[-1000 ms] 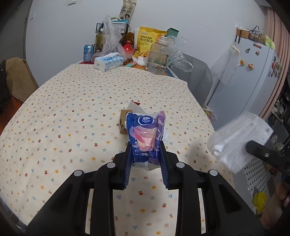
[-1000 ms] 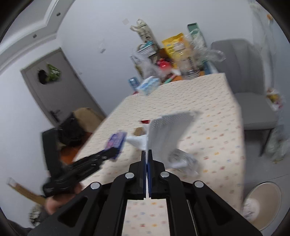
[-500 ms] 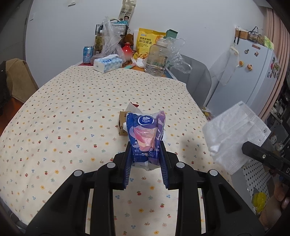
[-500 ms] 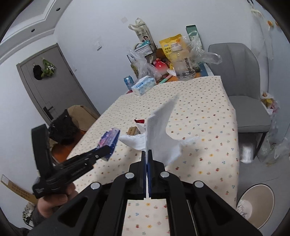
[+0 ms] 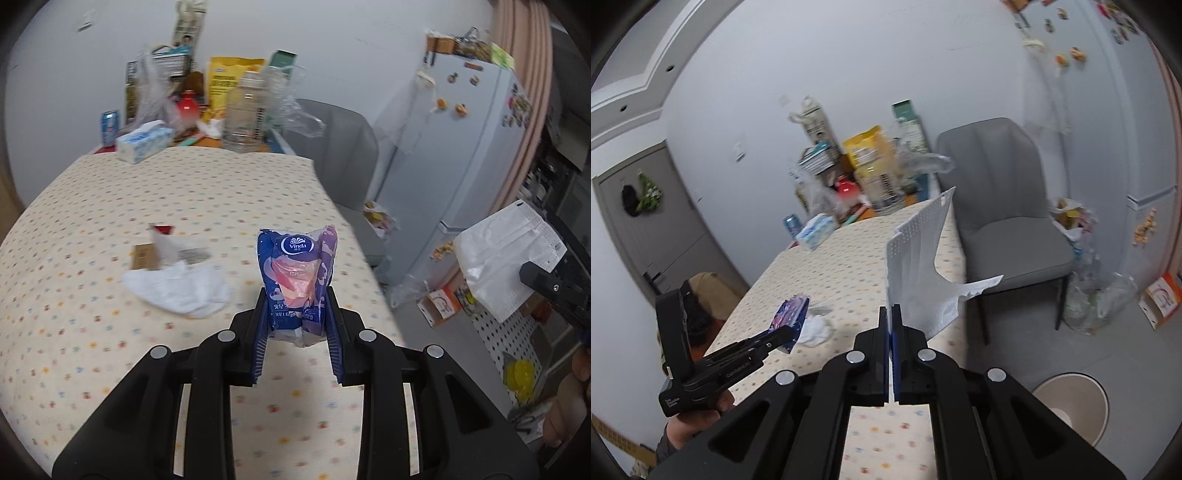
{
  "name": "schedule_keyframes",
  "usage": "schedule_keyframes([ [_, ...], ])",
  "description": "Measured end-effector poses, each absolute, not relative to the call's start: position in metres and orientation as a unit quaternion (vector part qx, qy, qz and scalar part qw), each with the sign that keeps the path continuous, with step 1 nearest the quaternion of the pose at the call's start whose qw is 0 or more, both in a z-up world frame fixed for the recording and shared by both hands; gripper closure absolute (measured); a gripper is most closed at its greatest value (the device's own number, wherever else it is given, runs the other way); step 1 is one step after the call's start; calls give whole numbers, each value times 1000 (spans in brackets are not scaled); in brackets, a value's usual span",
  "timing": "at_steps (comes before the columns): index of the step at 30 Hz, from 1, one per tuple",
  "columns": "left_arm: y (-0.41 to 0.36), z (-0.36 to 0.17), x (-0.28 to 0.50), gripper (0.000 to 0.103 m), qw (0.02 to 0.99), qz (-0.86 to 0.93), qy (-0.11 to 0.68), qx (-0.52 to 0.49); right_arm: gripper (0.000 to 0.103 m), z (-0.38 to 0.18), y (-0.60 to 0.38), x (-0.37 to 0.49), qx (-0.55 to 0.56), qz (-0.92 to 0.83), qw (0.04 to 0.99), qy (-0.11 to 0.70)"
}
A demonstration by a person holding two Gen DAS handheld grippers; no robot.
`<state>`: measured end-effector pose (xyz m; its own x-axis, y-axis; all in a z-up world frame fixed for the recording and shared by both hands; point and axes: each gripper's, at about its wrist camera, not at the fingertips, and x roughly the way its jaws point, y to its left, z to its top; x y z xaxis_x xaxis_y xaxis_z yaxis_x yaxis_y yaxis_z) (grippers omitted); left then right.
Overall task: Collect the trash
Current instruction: 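Carry both items over the white bin and open both grippers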
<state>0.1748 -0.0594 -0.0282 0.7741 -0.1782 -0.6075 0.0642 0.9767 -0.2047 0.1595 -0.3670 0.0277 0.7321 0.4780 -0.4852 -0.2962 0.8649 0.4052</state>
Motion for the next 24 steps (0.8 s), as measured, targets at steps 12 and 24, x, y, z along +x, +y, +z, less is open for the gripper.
schedule_keyframes([
  [12,-202,-50,218,75,915,-154,372,-33,101,-52,-481,179,220,102,906,347],
  [24,-292,-88,250,75,884,-200,423,10,56,-152,-553,189,295,47,863,407],
])
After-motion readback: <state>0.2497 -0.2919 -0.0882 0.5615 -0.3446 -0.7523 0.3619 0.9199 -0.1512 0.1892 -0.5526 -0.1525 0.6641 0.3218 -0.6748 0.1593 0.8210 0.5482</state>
